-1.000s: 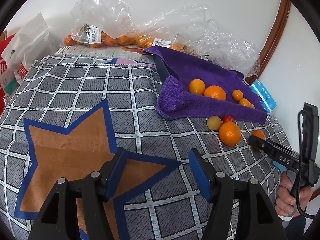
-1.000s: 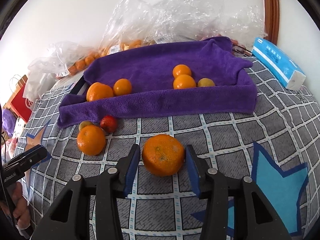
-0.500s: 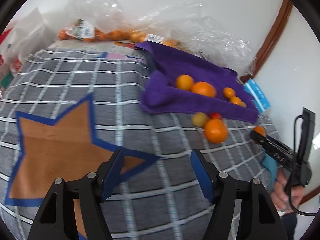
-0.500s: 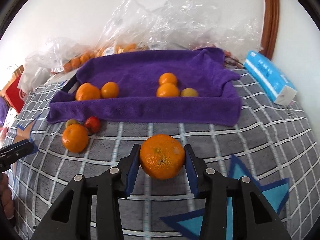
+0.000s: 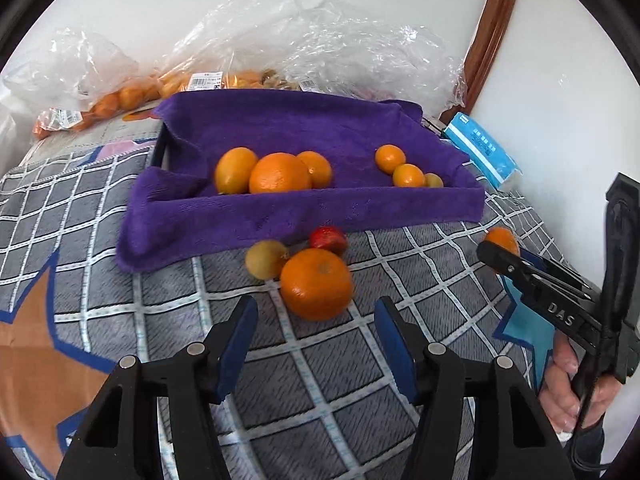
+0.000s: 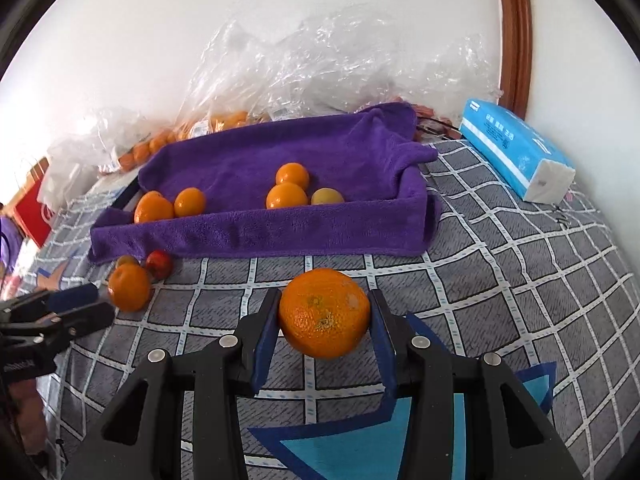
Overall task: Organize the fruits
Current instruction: 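Grasp a large orange with the right tool while the left tool grasps another orange, then lift the held large oranges off the cloth with both tools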
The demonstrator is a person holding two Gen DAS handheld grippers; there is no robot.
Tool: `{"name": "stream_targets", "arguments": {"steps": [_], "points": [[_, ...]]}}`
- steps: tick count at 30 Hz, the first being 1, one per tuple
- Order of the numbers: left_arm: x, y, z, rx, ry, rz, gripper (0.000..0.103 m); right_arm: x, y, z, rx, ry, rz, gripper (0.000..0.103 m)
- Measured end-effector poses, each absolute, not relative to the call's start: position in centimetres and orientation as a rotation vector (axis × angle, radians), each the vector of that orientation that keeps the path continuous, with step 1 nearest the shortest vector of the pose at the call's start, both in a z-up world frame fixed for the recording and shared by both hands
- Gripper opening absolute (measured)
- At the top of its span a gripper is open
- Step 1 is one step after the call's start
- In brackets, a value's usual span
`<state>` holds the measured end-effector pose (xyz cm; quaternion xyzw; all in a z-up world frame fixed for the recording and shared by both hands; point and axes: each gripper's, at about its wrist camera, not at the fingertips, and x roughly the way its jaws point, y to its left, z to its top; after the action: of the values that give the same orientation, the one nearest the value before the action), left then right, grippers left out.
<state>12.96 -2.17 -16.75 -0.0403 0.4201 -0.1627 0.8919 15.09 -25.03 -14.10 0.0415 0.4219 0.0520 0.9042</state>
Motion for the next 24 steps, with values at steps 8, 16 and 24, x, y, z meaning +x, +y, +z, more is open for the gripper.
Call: {"name": "stream_targets", "arguments": {"steps": [8,16,24], "points": [[14.7,-4.0,-17.3,-0.077,0.884,-0.286,0.038,15.2,-25.8,-14.3,0.140,0.876,0.113,0.043],[12.2,-0.7,-16.2,-0.074,0.885,-0.241,0.038,15.2,-25.8,-14.4,0.140,0.879,0.110,0.043],[12.2,-0.2,-17.3,-0.012,0.860,-0.176,0.038,15.2,-25.6,-14.4,0.126,0.878,0.110,0.043]]}}
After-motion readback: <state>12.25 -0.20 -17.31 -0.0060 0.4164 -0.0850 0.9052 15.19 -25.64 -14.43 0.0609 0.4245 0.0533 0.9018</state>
